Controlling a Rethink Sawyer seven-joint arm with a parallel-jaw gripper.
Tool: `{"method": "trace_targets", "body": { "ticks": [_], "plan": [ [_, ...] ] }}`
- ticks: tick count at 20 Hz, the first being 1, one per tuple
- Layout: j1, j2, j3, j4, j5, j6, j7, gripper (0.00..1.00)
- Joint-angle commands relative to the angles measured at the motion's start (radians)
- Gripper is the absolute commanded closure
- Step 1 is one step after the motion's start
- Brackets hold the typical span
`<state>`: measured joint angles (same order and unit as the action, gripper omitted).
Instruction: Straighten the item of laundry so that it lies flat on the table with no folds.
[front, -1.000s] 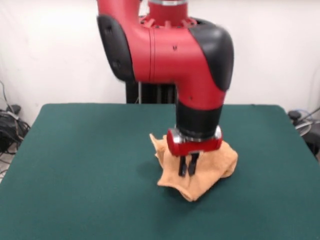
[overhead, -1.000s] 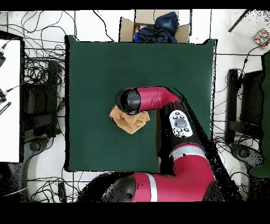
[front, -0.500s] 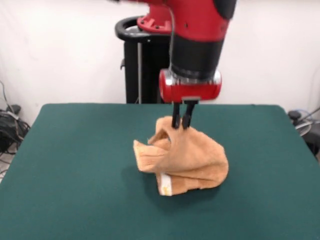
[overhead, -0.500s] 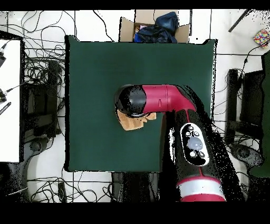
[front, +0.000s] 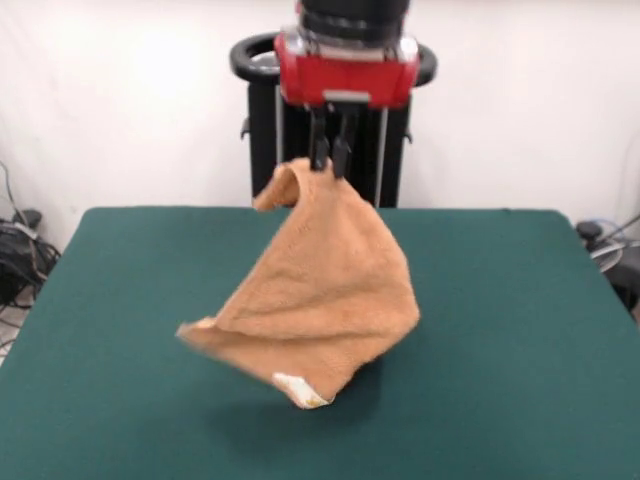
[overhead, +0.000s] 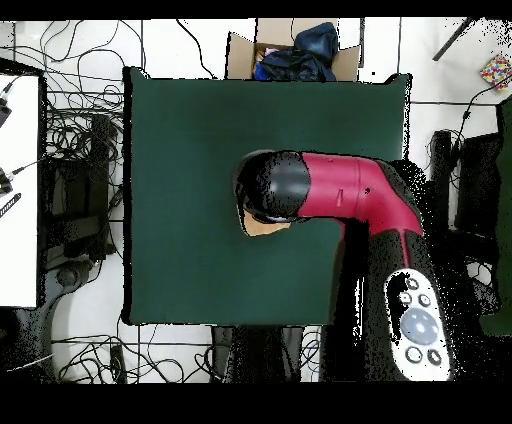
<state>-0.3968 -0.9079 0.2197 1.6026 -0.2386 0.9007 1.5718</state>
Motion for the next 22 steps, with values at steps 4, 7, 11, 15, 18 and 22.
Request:
{"method": "trace_targets", "body": {
  "ticks": [4, 7, 11, 15, 18, 22],
  "plan": [
    [-0.034, -0.131, 0.086, 0.109, 0.052, 0.103, -0.128, 1.0],
    [-0.04, -0.177, 0.078, 0.131, 0.055, 0.122, -0.142, 1.0],
    [-0.062, -0.229, 0.082, 0.144, 0.062, 0.184, -0.179, 1.0],
    [-0.098, -0.264, 0.096, 0.167, 0.079, 0.198, -0.228, 1.0],
    [-0.13, -0.288, 0.105, 0.193, 0.095, 0.186, -0.265, 1.0],
    [-0.173, -0.308, 0.123, 0.224, 0.11, 0.166, -0.31, 1.0]
  ]
}}
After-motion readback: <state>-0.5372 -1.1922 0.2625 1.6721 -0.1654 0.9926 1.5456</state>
